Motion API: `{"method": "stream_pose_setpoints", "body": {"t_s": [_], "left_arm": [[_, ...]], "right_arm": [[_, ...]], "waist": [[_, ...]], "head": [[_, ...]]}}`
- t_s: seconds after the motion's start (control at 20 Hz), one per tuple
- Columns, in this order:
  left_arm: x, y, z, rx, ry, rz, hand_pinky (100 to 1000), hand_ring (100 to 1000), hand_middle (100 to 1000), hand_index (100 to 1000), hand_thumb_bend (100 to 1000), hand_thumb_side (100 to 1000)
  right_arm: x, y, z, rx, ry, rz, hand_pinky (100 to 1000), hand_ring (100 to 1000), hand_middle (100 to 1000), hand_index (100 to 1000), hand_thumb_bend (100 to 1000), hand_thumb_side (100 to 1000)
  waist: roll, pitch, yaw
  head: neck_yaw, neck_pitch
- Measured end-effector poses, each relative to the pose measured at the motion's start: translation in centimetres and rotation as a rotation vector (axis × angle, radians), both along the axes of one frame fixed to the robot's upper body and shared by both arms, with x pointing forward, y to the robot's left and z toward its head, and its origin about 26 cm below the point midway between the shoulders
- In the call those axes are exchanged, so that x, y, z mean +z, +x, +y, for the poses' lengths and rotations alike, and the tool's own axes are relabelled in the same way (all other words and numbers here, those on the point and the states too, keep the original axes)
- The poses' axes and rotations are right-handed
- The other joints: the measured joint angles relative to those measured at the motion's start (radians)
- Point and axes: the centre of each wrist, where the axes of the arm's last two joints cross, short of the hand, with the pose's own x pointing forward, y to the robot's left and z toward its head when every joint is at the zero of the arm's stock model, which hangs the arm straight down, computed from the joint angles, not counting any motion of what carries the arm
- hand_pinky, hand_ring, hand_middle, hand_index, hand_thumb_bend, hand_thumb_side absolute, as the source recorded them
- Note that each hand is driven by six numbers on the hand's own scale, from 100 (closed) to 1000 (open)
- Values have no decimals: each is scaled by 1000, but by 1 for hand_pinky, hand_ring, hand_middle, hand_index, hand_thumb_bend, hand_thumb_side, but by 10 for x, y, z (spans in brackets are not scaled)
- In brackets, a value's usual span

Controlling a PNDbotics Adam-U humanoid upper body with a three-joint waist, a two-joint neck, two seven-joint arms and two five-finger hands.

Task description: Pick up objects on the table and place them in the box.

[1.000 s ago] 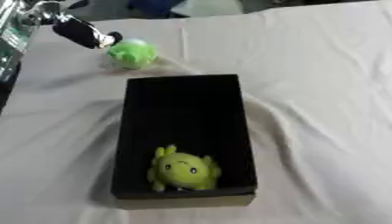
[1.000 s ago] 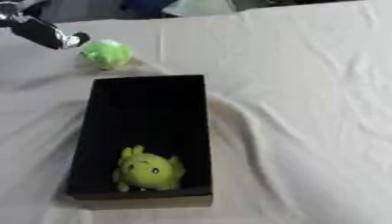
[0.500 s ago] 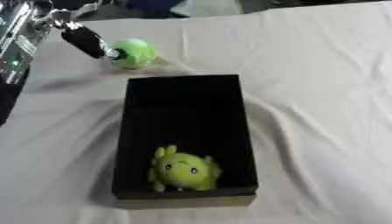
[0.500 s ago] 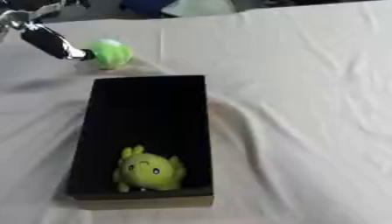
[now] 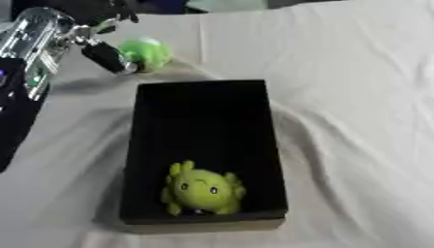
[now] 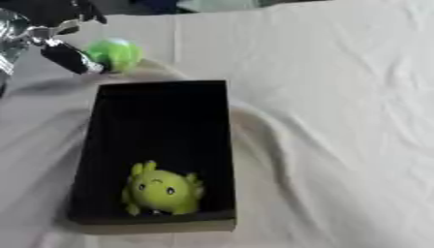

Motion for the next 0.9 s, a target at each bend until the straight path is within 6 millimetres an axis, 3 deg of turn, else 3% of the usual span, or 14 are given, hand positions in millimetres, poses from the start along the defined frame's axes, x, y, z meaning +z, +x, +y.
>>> {"method": "stream_pose_setpoints", "body": {"t_s": [0.15,0.25,0.35,0.5,0.6,0.9], "left_arm": [[-4,3,2,14,-8,-7,851,887,869,902,326,556],[-8,6,3,24,-14,-7,824,866,842,877,196,533],[-9,7,5,33,-23,-6,804,846,819,854,138,527],[-9,9,4,33,-34,-8,793,834,812,845,154,491],[-10,10,5,37,-35,-8,765,809,790,823,100,465],[-10,10,6,31,-46,-58,646,693,675,707,100,420]], "right_arm": [[-1,0,0,1,5,0,819,772,679,810,100,1000],[-1,0,1,1,10,1,819,772,677,811,100,1000],[-1,0,1,1,12,1,819,772,676,811,100,1000],[-2,1,2,3,17,2,820,772,675,811,100,1000],[-3,1,2,4,20,2,821,773,676,812,100,1000],[-7,1,1,4,26,13,823,776,678,816,100,1000]], "waist": [[-1,10,-12],[-1,15,-17],[-1,17,-21],[-1,21,-24],[-1,22,-30],[-2,23,-32]], "head": [[6,-9],[9,-12],[13,-15],[15,-19],[18,-20],[22,-22]]}}
